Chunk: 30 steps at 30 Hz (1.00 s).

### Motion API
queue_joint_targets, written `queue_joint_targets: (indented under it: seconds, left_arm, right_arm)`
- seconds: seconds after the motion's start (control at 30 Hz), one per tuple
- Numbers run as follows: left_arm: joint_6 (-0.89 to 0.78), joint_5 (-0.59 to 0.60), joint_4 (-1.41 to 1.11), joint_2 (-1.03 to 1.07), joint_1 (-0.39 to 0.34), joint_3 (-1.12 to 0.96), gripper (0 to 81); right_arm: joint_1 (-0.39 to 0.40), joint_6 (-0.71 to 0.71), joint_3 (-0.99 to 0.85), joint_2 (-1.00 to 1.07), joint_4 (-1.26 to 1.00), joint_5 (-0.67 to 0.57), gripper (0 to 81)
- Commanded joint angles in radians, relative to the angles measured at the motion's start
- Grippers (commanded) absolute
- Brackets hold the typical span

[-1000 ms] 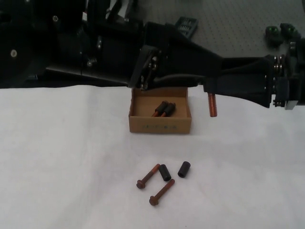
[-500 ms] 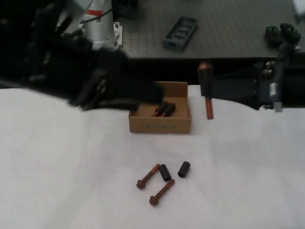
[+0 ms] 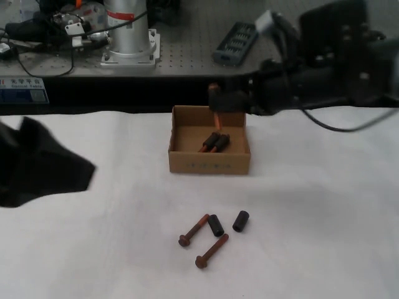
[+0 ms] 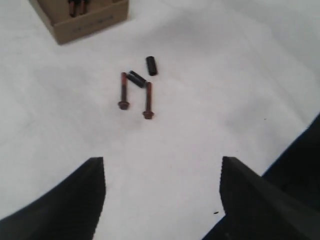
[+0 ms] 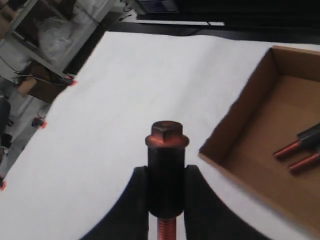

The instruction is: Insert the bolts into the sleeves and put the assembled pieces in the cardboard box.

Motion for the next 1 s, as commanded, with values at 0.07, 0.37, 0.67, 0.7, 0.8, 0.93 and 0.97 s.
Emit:
queue_joint_targets:
  seconds: [0.07, 0.37, 0.67, 0.7, 0.8, 0.93, 0.97]
  left_arm:
    - [0.012, -0.147, 0.049, -0.047, 0.002, -0.004, 48.2]
    - [0.014, -0.191, 0.098, -0.051, 0.002, 0.042, 48.2]
    - [0.014, -0.19, 0.086, -0.051, 0.002, 0.087, 48.2]
    - [0.014, -0.19, 0.082, -0.051, 0.002, 0.087, 48.2]
    - [0.014, -0.19, 0.064, -0.051, 0.002, 0.087, 48.2]
    - [0.014, -0.19, 0.056, -0.051, 0.002, 0.087, 48.2]
    - [0.014, -0.19, 0.056, -0.051, 0.002, 0.087, 48.2]
  right_arm:
    - [-0.007, 0.034, -0.144, 0.112, 0.058, 0.012, 2.6]
    - [-0.007, 0.04, -0.471, 0.38, 0.292, 0.061, 2.6]
    - [-0.007, -0.052, -0.541, 0.432, 0.316, 0.109, 2.0]
    - [-0.007, -0.052, -0.542, 0.432, 0.316, 0.109, 7.2]
    - [-0.007, -0.049, -0.541, 0.432, 0.324, 0.109, 29.3]
    - [-0.007, -0.043, -0.541, 0.432, 0.382, 0.112, 38.2]
    - [-0.007, -0.043, -0.541, 0.429, 0.394, 0.101, 37.2]
